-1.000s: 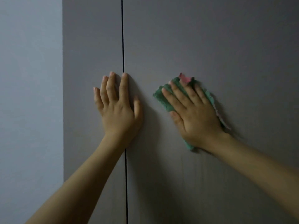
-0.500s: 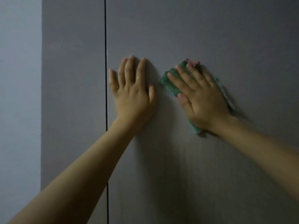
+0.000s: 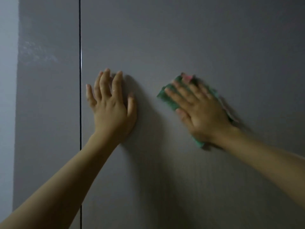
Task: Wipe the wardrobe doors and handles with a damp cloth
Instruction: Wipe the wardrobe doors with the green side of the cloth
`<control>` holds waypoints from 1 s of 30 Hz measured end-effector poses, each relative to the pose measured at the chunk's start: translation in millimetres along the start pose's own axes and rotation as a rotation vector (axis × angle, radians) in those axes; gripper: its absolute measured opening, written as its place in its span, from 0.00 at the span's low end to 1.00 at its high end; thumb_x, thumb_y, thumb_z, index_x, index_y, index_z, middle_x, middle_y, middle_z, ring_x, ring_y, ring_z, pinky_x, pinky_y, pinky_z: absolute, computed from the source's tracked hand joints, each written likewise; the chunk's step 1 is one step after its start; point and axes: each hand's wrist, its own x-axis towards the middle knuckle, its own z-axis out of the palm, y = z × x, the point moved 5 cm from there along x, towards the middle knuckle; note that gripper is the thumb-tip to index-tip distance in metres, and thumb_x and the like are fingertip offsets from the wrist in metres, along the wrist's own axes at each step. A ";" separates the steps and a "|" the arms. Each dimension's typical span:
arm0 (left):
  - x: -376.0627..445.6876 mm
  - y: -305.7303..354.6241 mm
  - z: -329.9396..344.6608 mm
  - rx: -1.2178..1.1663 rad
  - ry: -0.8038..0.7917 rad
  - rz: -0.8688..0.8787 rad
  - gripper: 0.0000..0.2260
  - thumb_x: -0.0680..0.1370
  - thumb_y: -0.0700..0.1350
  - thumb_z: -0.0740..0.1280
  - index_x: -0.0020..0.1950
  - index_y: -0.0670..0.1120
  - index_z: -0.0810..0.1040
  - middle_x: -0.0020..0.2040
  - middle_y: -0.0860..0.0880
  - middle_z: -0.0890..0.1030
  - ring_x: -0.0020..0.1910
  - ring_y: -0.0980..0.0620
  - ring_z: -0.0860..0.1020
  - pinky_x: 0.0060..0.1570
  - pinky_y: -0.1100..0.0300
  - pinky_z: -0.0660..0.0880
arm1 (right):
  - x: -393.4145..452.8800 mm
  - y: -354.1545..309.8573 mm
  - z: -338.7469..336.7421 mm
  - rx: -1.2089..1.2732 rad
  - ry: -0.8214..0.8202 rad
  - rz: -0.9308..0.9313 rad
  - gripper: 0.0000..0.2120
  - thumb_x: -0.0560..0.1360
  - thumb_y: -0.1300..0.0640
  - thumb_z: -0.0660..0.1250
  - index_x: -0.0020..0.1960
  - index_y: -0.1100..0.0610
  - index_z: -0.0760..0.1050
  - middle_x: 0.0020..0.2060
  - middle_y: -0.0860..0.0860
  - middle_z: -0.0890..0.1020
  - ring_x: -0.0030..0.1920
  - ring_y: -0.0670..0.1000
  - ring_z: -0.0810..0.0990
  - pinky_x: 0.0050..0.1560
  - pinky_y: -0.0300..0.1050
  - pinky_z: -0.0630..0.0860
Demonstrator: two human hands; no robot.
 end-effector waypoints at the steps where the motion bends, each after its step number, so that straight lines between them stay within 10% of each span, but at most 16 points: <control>1: 0.6 6.5 0.2 -0.018 -0.006 -0.007 0.28 0.77 0.55 0.51 0.77 0.47 0.58 0.78 0.43 0.54 0.77 0.46 0.46 0.74 0.46 0.36 | 6.3 24.7 -1.5 -0.021 0.038 0.091 0.25 0.80 0.50 0.49 0.75 0.56 0.61 0.73 0.55 0.65 0.74 0.59 0.61 0.74 0.56 0.55; 5: 0.7 35.2 8.3 -0.034 -0.029 -0.003 0.29 0.76 0.54 0.51 0.77 0.48 0.58 0.78 0.44 0.53 0.77 0.47 0.46 0.74 0.46 0.36 | 16.4 66.1 -3.0 -0.045 0.138 0.467 0.25 0.81 0.50 0.48 0.75 0.57 0.61 0.73 0.57 0.66 0.73 0.61 0.61 0.73 0.56 0.53; 12: 0.7 83.3 32.8 -0.039 -0.008 0.056 0.30 0.75 0.53 0.52 0.78 0.49 0.58 0.78 0.42 0.54 0.78 0.45 0.47 0.74 0.48 0.35 | -28.6 44.3 -11.3 -0.005 0.014 0.015 0.25 0.80 0.50 0.49 0.75 0.55 0.61 0.74 0.54 0.64 0.74 0.57 0.61 0.73 0.57 0.55; 19: 0.5 103.2 46.9 0.011 -0.051 0.074 0.31 0.75 0.57 0.46 0.78 0.51 0.56 0.78 0.43 0.53 0.78 0.45 0.45 0.73 0.51 0.33 | -12.8 130.8 -16.8 -0.053 0.119 0.470 0.26 0.80 0.50 0.48 0.75 0.59 0.61 0.72 0.58 0.66 0.73 0.61 0.61 0.73 0.58 0.54; 26: -3.5 130.6 50.9 -0.002 -0.012 0.072 0.31 0.75 0.57 0.48 0.77 0.47 0.60 0.78 0.40 0.55 0.77 0.44 0.48 0.73 0.54 0.34 | -66.7 105.4 -23.3 -0.016 0.025 0.023 0.25 0.80 0.51 0.49 0.75 0.57 0.61 0.73 0.54 0.65 0.73 0.57 0.62 0.73 0.56 0.55; 30: -5.9 152.8 59.3 -0.026 -0.056 0.097 0.32 0.75 0.57 0.47 0.78 0.47 0.57 0.78 0.42 0.54 0.78 0.45 0.47 0.73 0.54 0.33 | -58.0 166.7 -27.4 -0.050 0.104 0.368 0.25 0.81 0.51 0.48 0.75 0.59 0.61 0.72 0.58 0.67 0.73 0.60 0.63 0.72 0.55 0.53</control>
